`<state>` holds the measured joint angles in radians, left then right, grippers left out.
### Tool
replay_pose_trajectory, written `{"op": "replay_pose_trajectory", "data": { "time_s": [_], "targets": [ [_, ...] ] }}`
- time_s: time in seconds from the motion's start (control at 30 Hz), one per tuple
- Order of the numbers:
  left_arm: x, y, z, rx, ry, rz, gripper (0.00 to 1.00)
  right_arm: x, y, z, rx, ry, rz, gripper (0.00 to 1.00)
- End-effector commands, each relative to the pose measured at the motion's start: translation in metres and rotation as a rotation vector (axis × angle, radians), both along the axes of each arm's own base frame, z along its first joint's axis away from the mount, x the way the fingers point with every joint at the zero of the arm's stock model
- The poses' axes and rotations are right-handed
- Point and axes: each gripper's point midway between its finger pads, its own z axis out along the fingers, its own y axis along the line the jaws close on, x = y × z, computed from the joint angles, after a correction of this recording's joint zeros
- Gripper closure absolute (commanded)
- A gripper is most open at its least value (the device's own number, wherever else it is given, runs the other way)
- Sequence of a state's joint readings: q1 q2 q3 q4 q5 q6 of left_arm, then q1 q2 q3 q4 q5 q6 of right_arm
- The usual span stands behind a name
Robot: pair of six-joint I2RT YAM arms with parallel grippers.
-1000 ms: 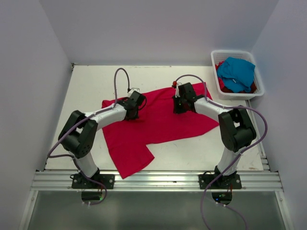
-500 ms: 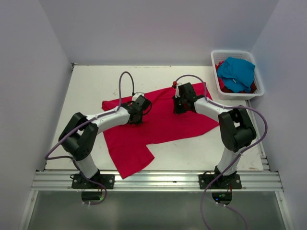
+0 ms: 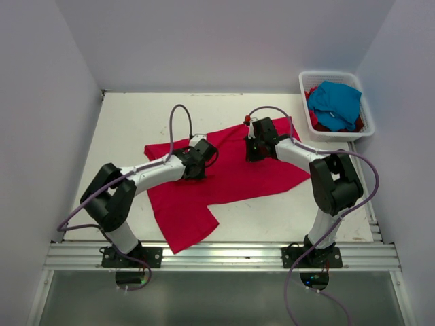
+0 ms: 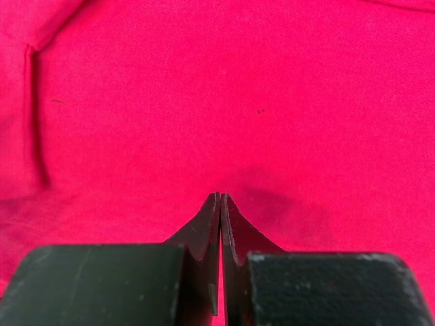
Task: Fold and stack the t-shirts
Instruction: Fold the flattened tshirt in 1/3 of the way
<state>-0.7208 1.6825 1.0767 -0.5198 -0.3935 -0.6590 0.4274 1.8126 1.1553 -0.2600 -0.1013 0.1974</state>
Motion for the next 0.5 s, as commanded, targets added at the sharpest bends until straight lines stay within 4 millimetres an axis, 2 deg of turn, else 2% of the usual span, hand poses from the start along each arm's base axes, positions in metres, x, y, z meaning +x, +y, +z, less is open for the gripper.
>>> {"op": "replay_pose_trajectory", "data": {
  "time_s": [0.0,0.03,0.07,0.13,0.17,0.23,0.27,0.3,0.37,0.4,0.43,0.47],
  "targets": [
    [0.001,-0.005,0.015,-0.028,-0.025,0.021,0.80,0.004,0.009,0.028,0.041,-0.056,0.031,1.00],
    [0.001,-0.004,0.015,-0.022,-0.026,0.023,0.80,0.003,0.009,0.027,0.040,-0.056,0.030,1.00],
    [0.002,-0.004,0.017,-0.023,-0.031,0.025,0.75,0.003,0.010,0.028,0.041,-0.057,0.033,1.00],
    [0.003,-0.001,0.020,-0.019,-0.051,0.040,0.61,0.002,0.009,0.027,0.040,-0.054,0.034,1.00],
    [0.004,0.002,0.023,-0.019,-0.062,0.063,0.44,0.003,0.009,0.027,0.039,-0.056,0.031,1.00],
    [0.007,0.013,0.034,-0.001,-0.118,0.104,0.27,0.003,0.008,0.027,0.034,-0.057,0.029,1.00],
    [0.011,0.015,0.041,-0.010,-0.154,0.122,0.14,0.004,0.008,0.028,0.033,-0.059,0.030,1.00],
    [0.012,0.019,0.044,-0.006,-0.184,0.133,0.09,0.003,0.008,0.027,0.033,-0.056,0.032,1.00],
    [0.027,0.026,0.066,-0.007,-0.283,0.139,0.08,0.003,0.008,0.027,0.033,-0.057,0.031,1.00],
    [0.032,0.025,0.071,-0.018,-0.299,0.128,0.12,0.003,0.009,0.027,0.033,-0.056,0.032,1.00],
    [0.045,0.029,0.078,-0.031,-0.331,0.126,0.20,0.003,0.009,0.027,0.032,-0.056,0.033,1.00],
    [0.052,0.031,0.081,-0.043,-0.340,0.126,0.47,0.002,0.008,0.026,0.029,-0.053,0.032,1.00]
  ]
}}
